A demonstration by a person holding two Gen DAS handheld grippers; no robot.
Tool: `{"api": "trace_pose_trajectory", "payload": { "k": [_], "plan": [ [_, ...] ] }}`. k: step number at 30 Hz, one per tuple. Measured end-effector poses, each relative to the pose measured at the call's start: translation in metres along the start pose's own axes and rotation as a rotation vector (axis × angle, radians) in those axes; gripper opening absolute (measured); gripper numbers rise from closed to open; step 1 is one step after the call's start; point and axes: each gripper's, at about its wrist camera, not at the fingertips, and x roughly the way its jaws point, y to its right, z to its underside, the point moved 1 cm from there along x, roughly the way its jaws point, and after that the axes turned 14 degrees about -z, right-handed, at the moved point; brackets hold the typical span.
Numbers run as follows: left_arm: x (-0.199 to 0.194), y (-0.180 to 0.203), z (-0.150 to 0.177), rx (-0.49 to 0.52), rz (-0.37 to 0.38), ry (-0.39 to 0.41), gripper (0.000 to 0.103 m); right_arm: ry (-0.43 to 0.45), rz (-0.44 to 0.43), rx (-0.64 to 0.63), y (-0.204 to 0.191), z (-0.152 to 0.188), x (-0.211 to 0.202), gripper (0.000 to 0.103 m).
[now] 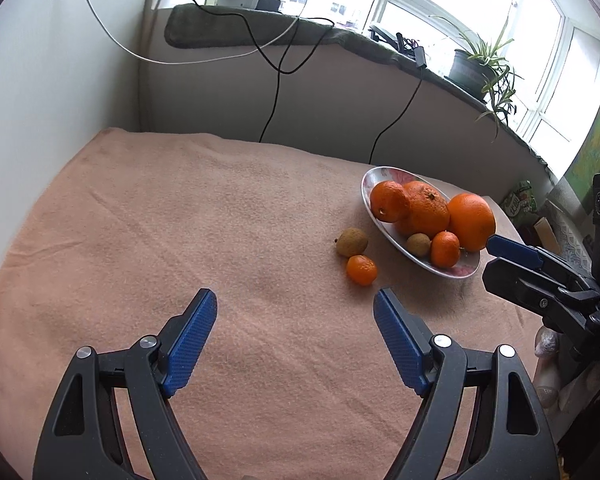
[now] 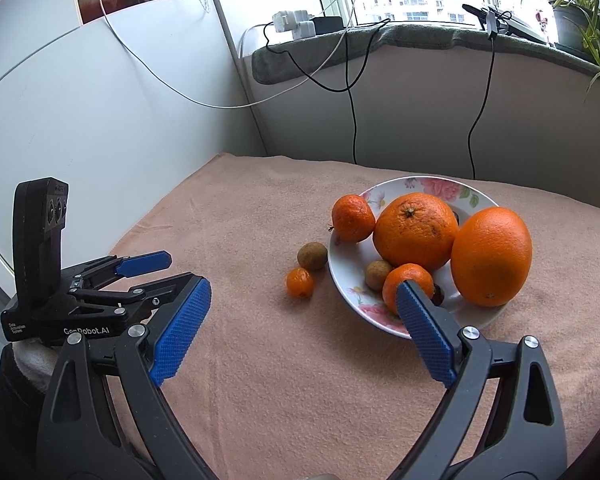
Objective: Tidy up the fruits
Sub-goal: 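Move both open grippers back toward the kiwi and small mandarin on the towel, then close the left gripper on the brown kiwi while the right gripper grasps the small mandarin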
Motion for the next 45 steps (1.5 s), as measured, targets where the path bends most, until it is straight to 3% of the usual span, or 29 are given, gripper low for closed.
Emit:
{"api": "trace_pose_trajectory", "payload": {
  "k": [10, 13, 16, 20, 22, 25, 27, 37, 45],
  "plan": [
    [0.010, -0.003, -0.006, -0.007, 0.053, -0.017, 0.079, -0.049, -0.031, -0.001, -0.015, 0.017, 0.020, 0.096],
    [0.014, -0.001, -0.008, 0.000, 0.075, -0.021, 0.073, -0.063, -0.036, 0.003, -0.017, 0.020, 0.027, 0.094],
    [0.017, 0.003, -0.010, 0.008, 0.096, -0.027, 0.068, -0.080, -0.020, 0.002, -0.019, 0.021, 0.035, 0.082],
    [0.020, 0.008, -0.014, 0.024, 0.124, -0.031, 0.063, -0.083, 0.004, 0.005, -0.019, 0.021, 0.044, 0.079],
    [0.024, 0.010, -0.017, 0.025, 0.145, -0.037, 0.059, -0.083, 0.014, 0.013, -0.018, 0.020, 0.047, 0.068],
    [0.030, 0.011, -0.021, 0.018, 0.164, -0.048, 0.050, -0.098, 0.019, 0.026, -0.015, 0.018, 0.055, 0.059],
    [0.033, 0.012, -0.023, 0.013, 0.184, -0.053, 0.039, -0.108, 0.032, 0.027, -0.012, 0.018, 0.059, 0.056],
    [0.059, 0.029, -0.038, 0.064, 0.225, -0.098, 0.038, -0.120, 0.056, 0.062, 0.001, 0.014, 0.074, 0.039],
    [0.077, 0.040, -0.045, 0.095, 0.252, -0.137, 0.035, -0.130, 0.062, 0.077, 0.006, 0.012, 0.083, 0.033]
  ]
}}
